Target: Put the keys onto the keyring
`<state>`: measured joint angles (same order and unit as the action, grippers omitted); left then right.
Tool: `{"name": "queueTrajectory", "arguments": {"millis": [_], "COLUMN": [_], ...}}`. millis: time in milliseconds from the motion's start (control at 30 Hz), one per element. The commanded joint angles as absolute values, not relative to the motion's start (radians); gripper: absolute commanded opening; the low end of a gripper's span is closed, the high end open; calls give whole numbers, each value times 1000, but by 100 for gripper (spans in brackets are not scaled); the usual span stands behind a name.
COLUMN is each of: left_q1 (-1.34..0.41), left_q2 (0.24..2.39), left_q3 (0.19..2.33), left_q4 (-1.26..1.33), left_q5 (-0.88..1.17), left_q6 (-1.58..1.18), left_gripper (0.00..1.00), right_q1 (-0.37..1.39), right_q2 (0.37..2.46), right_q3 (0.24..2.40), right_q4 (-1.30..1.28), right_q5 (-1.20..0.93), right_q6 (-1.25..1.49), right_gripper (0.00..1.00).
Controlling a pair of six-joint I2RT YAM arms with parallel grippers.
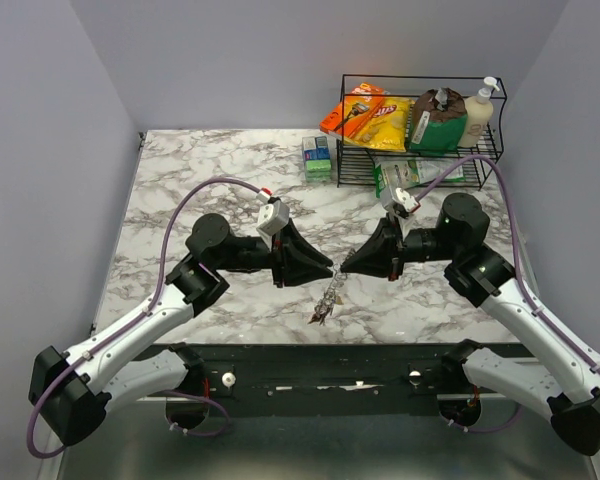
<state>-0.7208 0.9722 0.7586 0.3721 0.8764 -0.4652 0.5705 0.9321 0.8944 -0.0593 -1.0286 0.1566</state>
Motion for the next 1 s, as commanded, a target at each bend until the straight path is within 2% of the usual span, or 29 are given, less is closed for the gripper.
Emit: {"name": "queueTrajectory", "arguments": {"millis": [0,667,967], "left_q1": [-712,-710,-710], "left_q2": [971,1040,1062], "left_q3": [742,781,787], "left_q4": [400,488,488], "left_q5": [893,890,877], "left_q6": [-449,-486,-495], "left_gripper": [37,28,14], "right_q1": [574,574,574], "right_q2": [911,911,910], "right_q3": [904,899,893], "right_q4": [-6,34,49], "right_q5": [-1071,-1089,-1094], "right_q6": [172,186,199], "right_gripper": [0,0,0]}}
